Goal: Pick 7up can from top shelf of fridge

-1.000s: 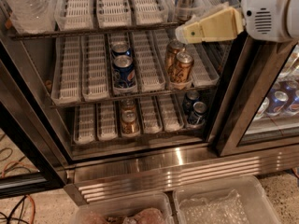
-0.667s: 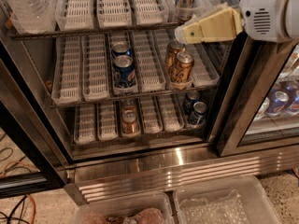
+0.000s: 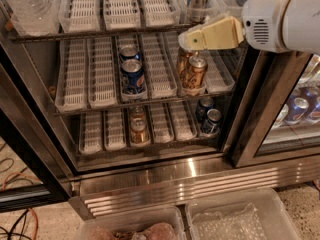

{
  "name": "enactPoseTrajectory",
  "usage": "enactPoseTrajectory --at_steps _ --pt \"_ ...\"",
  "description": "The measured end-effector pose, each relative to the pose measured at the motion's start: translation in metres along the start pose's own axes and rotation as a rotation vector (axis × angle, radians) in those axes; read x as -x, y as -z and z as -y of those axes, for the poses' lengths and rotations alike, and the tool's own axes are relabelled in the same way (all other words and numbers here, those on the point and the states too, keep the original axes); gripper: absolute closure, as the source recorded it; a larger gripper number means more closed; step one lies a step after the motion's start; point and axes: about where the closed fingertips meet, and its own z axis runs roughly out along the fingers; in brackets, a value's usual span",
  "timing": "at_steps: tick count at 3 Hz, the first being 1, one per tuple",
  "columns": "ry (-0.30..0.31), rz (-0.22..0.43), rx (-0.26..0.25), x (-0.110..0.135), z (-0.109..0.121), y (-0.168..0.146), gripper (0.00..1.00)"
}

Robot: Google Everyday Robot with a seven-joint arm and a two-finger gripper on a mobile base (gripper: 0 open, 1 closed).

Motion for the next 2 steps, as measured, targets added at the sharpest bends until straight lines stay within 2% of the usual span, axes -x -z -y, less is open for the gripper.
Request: enactPoseTrajectory --at_steps 1,2 --pt "-0.053 0.026 0.002 -0.004 -0.003 -0.027 0.00" --pt "-0.083 0.073 0.010 0.002 -0.002 -0.057 0.00"
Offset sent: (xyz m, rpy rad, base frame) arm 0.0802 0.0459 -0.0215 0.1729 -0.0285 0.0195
